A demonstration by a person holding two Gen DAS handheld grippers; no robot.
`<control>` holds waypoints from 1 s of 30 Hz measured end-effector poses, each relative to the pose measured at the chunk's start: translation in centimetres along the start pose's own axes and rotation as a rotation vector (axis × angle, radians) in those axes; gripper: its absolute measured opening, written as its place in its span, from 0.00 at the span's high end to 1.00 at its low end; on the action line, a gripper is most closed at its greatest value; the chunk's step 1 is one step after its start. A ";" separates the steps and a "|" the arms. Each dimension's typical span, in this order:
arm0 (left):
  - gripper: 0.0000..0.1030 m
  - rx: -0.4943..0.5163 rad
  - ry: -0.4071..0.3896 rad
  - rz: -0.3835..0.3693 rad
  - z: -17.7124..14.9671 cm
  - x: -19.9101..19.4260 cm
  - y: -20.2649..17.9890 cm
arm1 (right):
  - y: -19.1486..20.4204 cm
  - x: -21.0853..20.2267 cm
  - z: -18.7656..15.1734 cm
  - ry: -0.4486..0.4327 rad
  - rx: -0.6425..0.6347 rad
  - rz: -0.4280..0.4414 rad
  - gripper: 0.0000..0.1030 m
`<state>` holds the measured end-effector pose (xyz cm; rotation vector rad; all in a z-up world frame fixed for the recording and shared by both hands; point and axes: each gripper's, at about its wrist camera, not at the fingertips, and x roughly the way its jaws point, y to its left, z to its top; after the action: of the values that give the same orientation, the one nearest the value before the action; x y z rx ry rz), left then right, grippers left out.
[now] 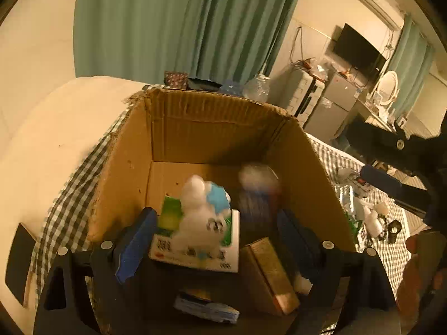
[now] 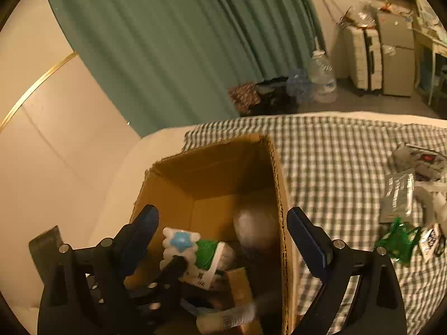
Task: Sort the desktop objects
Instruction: 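Carry the bear figure and clear cup into the cardboard box and release both, then grasp the green snack bag with the left tool while the right tool grasps the black pouch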
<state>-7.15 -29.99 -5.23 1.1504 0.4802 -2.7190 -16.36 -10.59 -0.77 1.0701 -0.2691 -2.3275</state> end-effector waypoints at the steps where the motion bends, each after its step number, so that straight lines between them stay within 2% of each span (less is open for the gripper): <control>1: 0.12 0.000 0.002 0.008 -0.1 -0.1 -0.2 | -0.6 -0.5 -0.3 -0.004 0.015 -0.012 0.10; 7: 0.12 0.005 0.019 -0.001 -0.6 -1.0 -1.9 | -3.5 -3.9 -1.7 -0.032 0.056 -0.087 0.10; 17: 0.07 0.071 -0.035 -0.089 -2.4 -5.0 -10.7 | -9.9 -13.5 -4.4 -0.143 0.090 -0.257 0.10; 20: 0.07 0.092 -0.022 -0.123 -3.6 -5.2 -14.0 | -13.4 -16.2 -5.6 -0.178 0.115 -0.324 0.10; 24: 0.06 0.122 -0.004 -0.138 -6.0 -4.5 -18.2 | -19.4 -18.9 -8.3 -0.182 0.215 -0.445 0.09; 27: 0.06 0.167 0.031 -0.144 -7.9 -3.1 -21.4 | -24.3 -20.6 -10.5 -0.203 0.346 -0.456 0.09; 30: 0.06 0.177 0.018 -0.153 -9.6 -1.9 -23.9 | -27.8 -21.2 -11.8 -0.205 0.428 -0.479 0.09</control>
<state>-5.58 -4.22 -4.59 1.2279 0.3491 -2.9357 -7.58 24.85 -6.10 1.1928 -0.6778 -2.9023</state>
